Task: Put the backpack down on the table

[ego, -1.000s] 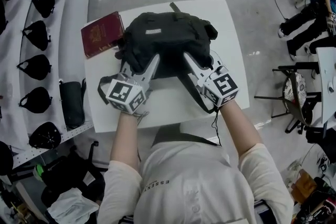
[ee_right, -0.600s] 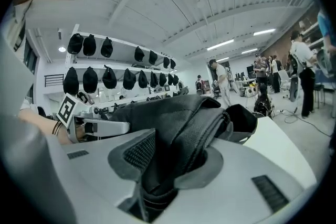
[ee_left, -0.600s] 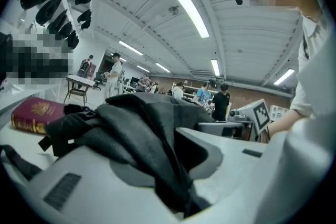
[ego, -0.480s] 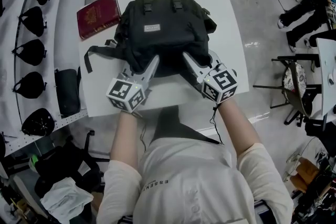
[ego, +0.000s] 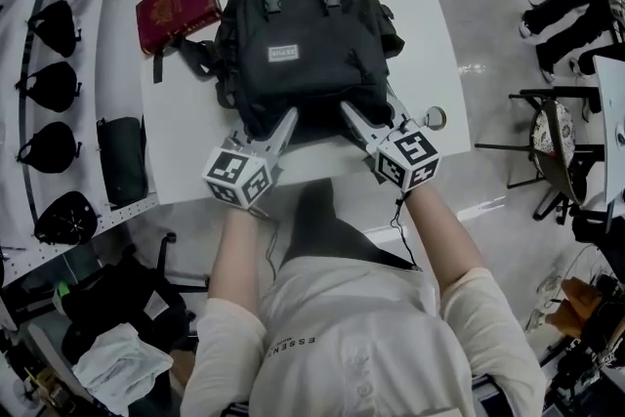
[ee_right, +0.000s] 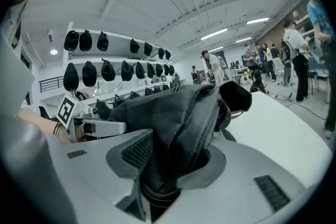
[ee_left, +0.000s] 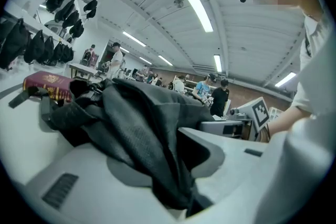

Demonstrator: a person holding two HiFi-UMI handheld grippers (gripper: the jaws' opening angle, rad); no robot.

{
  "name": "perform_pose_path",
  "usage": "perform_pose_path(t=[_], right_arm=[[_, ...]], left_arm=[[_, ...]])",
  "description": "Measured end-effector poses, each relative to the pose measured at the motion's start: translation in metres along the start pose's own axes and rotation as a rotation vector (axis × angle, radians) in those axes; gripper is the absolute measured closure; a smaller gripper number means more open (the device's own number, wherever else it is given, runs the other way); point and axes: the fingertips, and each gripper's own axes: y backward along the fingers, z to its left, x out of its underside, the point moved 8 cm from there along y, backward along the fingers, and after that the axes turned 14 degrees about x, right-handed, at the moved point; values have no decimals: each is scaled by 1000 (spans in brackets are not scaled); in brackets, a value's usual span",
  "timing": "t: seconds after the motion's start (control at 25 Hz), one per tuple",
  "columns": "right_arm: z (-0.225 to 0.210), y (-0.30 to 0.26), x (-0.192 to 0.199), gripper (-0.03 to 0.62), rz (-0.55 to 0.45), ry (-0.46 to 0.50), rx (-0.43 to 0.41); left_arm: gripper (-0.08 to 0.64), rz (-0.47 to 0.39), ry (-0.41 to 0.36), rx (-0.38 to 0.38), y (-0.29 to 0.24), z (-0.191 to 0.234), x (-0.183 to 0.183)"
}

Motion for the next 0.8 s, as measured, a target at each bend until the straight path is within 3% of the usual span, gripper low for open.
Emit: perform_pose_path(t=[0.36, 0.52, 0.64, 0.8], right_arm=[[1, 6, 17, 426, 42, -21, 12], [-2, 14, 17, 368, 68, 19, 80], [-5, 27, 14, 359, 50, -8, 146], [-3, 51, 6, 359, 18, 25, 212]], left_arm=[[400, -9, 42, -23, 5, -3, 19], [284, 1, 41, -151, 13, -5, 26], [210, -30, 101, -237, 26, -7, 28], [206, -43, 69, -261, 43, -25, 25]])
